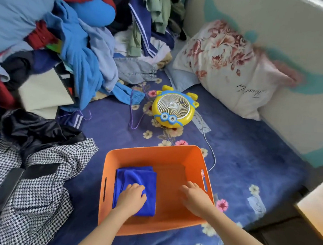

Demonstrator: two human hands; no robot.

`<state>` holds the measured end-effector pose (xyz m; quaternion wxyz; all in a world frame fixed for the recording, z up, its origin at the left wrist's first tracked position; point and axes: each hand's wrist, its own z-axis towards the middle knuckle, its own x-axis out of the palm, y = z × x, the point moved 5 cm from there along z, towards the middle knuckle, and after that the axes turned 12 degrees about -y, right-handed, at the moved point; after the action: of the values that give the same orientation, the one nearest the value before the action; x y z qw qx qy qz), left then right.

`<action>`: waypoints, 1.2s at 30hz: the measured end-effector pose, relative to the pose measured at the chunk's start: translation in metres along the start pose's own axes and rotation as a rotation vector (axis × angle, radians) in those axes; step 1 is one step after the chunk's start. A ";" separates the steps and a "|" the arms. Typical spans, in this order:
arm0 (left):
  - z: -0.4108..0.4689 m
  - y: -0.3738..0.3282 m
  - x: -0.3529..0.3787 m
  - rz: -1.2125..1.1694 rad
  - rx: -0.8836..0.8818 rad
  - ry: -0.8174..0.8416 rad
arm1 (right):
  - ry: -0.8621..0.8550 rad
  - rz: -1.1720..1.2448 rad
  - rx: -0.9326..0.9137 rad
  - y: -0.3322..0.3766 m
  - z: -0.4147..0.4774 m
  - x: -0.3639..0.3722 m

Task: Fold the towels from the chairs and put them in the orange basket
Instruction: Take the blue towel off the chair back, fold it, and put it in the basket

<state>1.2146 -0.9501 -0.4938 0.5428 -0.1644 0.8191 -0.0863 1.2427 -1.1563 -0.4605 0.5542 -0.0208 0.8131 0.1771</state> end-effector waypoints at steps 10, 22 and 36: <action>-0.007 -0.097 -0.002 0.017 0.240 -0.056 | -0.185 0.025 0.230 -0.081 -0.097 -0.050; -0.085 -0.330 0.004 0.072 0.748 -0.086 | -0.518 0.033 0.677 -0.202 -0.324 -0.106; -0.327 -0.497 0.151 0.026 1.230 0.105 | -0.711 0.108 1.163 -0.248 -0.660 -0.028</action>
<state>0.9481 -1.4800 -0.3353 0.4982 0.1935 0.6467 -0.5442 0.7212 -1.5988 -0.2876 0.6988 0.3806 0.5446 -0.2651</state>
